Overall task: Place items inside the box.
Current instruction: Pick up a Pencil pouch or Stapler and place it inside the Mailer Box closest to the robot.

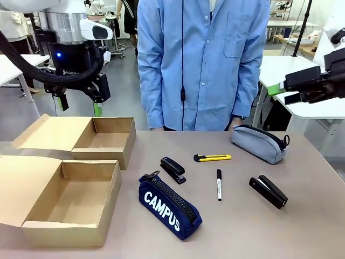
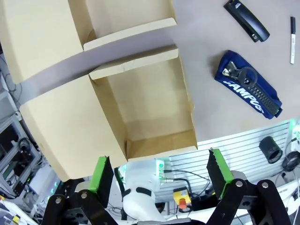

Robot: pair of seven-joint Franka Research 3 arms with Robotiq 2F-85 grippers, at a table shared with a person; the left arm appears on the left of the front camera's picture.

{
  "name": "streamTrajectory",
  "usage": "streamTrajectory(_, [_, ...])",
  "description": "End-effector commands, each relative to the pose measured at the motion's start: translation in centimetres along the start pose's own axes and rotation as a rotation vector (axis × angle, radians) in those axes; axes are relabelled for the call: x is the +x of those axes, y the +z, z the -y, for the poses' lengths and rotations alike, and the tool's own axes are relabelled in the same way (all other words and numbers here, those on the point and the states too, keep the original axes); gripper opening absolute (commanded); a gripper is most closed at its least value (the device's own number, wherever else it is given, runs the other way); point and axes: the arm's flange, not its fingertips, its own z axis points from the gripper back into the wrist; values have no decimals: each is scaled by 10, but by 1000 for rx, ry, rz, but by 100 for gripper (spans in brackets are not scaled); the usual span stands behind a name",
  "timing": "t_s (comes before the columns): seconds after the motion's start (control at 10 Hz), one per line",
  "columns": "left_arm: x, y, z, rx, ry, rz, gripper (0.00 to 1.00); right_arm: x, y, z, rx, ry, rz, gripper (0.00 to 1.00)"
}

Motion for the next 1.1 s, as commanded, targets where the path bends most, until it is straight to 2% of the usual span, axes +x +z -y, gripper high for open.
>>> streamTrajectory(0.0, [-2,-3,-5,4,-11,15,100,4,2,1,8,27,-4,100])
streamTrajectory(0.1, [0,0,0,0,0,0,100,0,0,0,0,0,0,100])
streamTrajectory(0.2, [-8,14,-36,-363,-121,-43,100,-4,13,8,37,6,-42,100])
streamTrajectory(0.3, [-18,14,-80,-652,-155,-54,100,-20,39,23,72,0,-61,100])
streamTrajectory(0.4, [-28,1,-125,-927,-136,-69,100,-46,70,38,119,-27,-91,100])
streamTrajectory(0.5, [-40,-26,-166,-1145,-78,-78,100,-76,99,53,183,-75,-96,100])
streamTrajectory(0.7, [-75,-107,-241,-1517,182,15,100,-146,146,83,195,-209,-60,100])
streamTrajectory(0.8, [-92,-145,-265,-1696,376,43,100,-185,155,100,198,-297,-33,100])
streamTrajectory(0.9, [-109,-187,-281,-1768,724,78,100,-217,157,114,187,-388,4,100])
streamTrajectory(1.0, [-121,-222,-287,-1877,940,82,100,-248,155,131,175,-500,56,100])
